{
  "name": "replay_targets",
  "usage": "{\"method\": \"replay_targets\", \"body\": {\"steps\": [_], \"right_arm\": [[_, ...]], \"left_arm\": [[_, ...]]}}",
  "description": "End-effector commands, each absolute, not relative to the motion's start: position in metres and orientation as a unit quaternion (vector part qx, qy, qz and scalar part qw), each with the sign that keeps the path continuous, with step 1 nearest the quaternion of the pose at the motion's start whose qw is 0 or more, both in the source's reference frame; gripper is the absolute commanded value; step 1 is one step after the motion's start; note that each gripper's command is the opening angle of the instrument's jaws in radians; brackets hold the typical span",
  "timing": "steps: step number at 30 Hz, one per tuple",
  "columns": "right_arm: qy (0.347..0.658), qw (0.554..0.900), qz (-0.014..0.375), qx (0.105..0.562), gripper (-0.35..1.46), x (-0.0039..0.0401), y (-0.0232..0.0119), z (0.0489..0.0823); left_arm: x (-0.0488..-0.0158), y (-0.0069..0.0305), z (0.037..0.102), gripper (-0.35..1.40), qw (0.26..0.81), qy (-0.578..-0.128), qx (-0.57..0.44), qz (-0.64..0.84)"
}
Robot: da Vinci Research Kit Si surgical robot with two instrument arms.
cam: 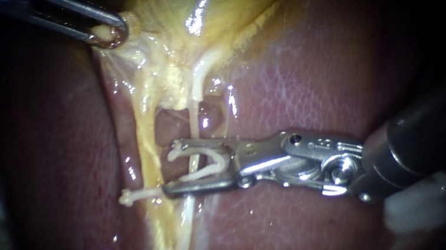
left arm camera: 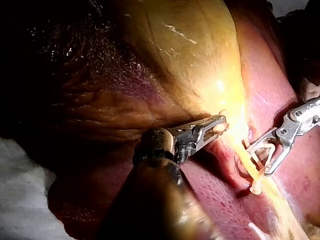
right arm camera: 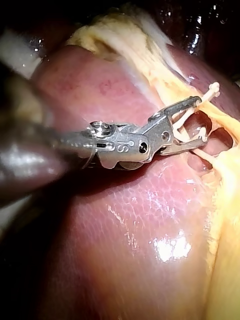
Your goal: Clipping second clip left tube
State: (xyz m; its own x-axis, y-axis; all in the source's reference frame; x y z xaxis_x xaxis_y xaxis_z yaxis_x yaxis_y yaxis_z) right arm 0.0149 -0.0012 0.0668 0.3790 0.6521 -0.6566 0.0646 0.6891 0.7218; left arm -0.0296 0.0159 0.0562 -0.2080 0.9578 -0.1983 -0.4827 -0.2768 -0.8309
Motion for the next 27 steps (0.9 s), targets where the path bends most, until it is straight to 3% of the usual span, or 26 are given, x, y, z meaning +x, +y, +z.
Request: {"method": "replay_targets", "body": {"steps": [1, 12, 27], "right_arm": [[0.524, 0.755, 0.195, 0.343, 0.50, 0.0151, -0.0013, 0.0667], [0.539, 0.737, 0.205, 0.352, 0.50, 0.0173, -0.0016, 0.0663], [0.555, 0.715, 0.185, 0.382, 0.50, 0.0201, -0.0030, 0.0646]], "left_arm": [[-0.0297, 0.0159, 0.0562, -0.35, 0.509, -0.321, -0.370, 0.708], [-0.0297, 0.0158, 0.0563, -0.35, 0.509, -0.320, -0.371, 0.708], [-0.0299, 0.0158, 0.0563, -0.35, 0.509, -0.320, -0.371, 0.708]]}}
